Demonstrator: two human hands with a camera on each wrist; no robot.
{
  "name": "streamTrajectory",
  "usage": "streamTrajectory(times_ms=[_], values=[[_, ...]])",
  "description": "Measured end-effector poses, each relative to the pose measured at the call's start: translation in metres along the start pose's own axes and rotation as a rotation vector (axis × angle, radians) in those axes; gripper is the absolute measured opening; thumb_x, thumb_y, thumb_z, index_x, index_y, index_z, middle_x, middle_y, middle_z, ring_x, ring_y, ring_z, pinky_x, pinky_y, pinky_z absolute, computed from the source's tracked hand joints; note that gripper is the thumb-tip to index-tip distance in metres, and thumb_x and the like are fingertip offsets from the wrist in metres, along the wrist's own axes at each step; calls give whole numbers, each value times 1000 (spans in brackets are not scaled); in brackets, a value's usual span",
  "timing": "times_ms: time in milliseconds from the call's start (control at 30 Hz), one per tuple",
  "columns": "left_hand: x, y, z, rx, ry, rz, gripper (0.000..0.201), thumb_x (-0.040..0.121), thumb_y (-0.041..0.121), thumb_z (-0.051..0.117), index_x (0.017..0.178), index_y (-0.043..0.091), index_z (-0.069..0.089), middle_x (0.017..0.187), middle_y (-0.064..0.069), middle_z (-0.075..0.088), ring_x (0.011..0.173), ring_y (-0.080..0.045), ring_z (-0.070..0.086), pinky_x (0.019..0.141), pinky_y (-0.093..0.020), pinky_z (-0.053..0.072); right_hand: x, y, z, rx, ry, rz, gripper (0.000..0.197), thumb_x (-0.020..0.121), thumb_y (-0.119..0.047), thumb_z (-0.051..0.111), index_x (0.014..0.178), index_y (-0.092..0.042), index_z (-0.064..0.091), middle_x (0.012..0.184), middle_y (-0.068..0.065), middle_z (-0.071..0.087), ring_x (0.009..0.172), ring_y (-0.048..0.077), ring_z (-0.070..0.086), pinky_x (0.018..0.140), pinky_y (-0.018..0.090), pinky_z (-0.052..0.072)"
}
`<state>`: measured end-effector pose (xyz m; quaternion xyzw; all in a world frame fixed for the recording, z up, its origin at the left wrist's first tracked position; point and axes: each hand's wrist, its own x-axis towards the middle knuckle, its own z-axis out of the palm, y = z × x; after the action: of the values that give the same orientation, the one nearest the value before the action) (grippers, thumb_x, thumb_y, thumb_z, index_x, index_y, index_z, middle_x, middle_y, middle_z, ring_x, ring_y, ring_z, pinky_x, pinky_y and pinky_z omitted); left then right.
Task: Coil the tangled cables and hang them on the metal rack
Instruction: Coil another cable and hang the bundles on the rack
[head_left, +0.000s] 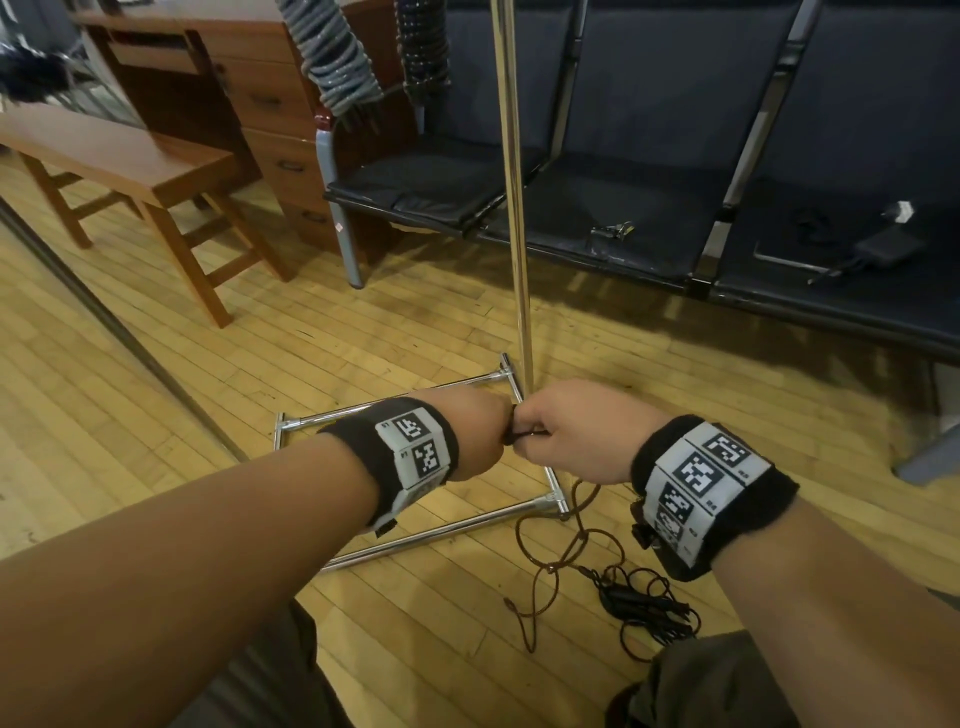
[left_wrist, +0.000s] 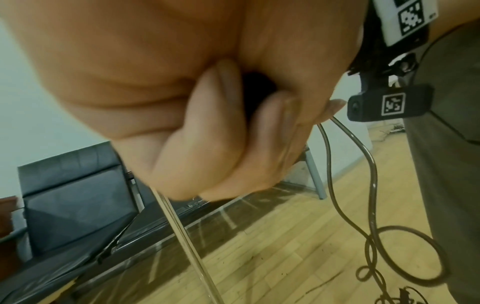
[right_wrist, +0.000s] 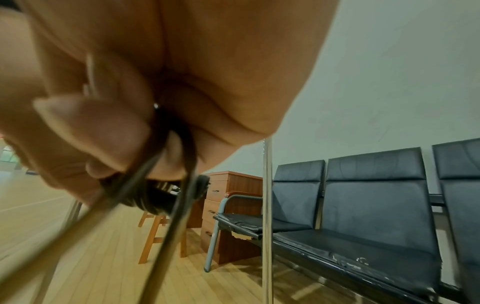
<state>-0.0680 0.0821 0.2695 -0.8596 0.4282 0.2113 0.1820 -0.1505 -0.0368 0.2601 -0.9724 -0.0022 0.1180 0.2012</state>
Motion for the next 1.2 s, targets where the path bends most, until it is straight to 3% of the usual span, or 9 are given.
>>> streamTrajectory(times_ms=[133, 233, 400, 533, 700, 833, 967, 1067, 1200], values=[[0, -1, 4, 77, -52, 80, 31, 111, 22, 45, 136, 15, 61, 95, 0, 57, 84, -19, 55, 72, -30, 40, -3, 8, -8, 75, 110, 21, 17, 92, -44, 72, 82, -31, 66, 82, -8, 63, 78, 7, 59, 73, 34, 58], [-4, -1, 6, 81, -43, 173, 27, 110, 30, 48, 127, 17, 64, 81, 5, 53, 66, -10, 48, 56, -24, 32, -3, 13, -9, 188, 79, 26, 18, 85, -45, 79, 81, -31, 69, 81, -8, 67, 77, 8, 63, 76, 38, 59], [-15, -17, 6, -145, -31, 270, 16, 104, 45, 62, 99, 30, 66, 79, 9, 63, 70, -4, 58, 60, -21, 40, -6, 24, -11, 625, -3, -26, 20, 82, -39, 83, 87, -22, 73, 84, -2, 76, 77, 18, 73, 80, 46, 61], [-23, -26, 9, -359, 73, 304, 23, 99, 44, 68, 79, 37, 60, 66, 11, 63, 58, 10, 58, 55, -16, 40, -6, 23, -7, 1028, -48, 14, 34, 84, -39, 74, 99, -9, 67, 93, 13, 71, 81, 33, 69, 74, 46, 56], [-29, -32, -1, -796, 194, 262, 13, 97, 34, 70, 86, 31, 65, 58, 20, 64, 47, 5, 57, 46, -8, 42, -2, 15, 3, 1265, 41, 206, 20, 108, -16, 45, 107, -5, 62, 68, 3, 45, 54, 14, 33, 48, 28, 33], [-20, -43, -8, -767, 208, 25, 13, 95, 26, 69, 83, 22, 67, 53, 12, 67, 43, 0, 57, 46, -17, 45, -1, 5, 9, 1088, 71, 222, 29, 111, -29, 43, 98, -8, 59, 65, 1, 40, 52, 14, 34, 49, 31, 37], [-9, -44, -6, -652, 252, -196, 17, 98, 26, 64, 84, 17, 67, 57, 7, 69, 45, -3, 60, 43, -20, 42, -1, 1, 11, 722, 1, 175, 26, 110, -29, 43, 110, -13, 64, 65, -3, 46, 46, 8, 41, 44, 27, 41], [-4, -30, -2, -398, 247, -233, 8, 101, 22, 58, 99, 16, 63, 83, 0, 66, 66, -13, 61, 52, -25, 42, -1, -6, 8, 289, 0, 117, 22, 106, -37, 50, 112, -23, 67, 81, -3, 63, 61, 5, 58, 52, 25, 49], [0, -4, 4, -46, 35, -113, 19, 104, 14, 56, 119, 14, 67, 89, -2, 60, 71, -17, 57, 62, -29, 45, -2, -12, 8, -71, -35, 32, 23, 104, -35, 51, 106, -21, 70, 95, -2, 66, 87, 16, 63, 75, 31, 55]])
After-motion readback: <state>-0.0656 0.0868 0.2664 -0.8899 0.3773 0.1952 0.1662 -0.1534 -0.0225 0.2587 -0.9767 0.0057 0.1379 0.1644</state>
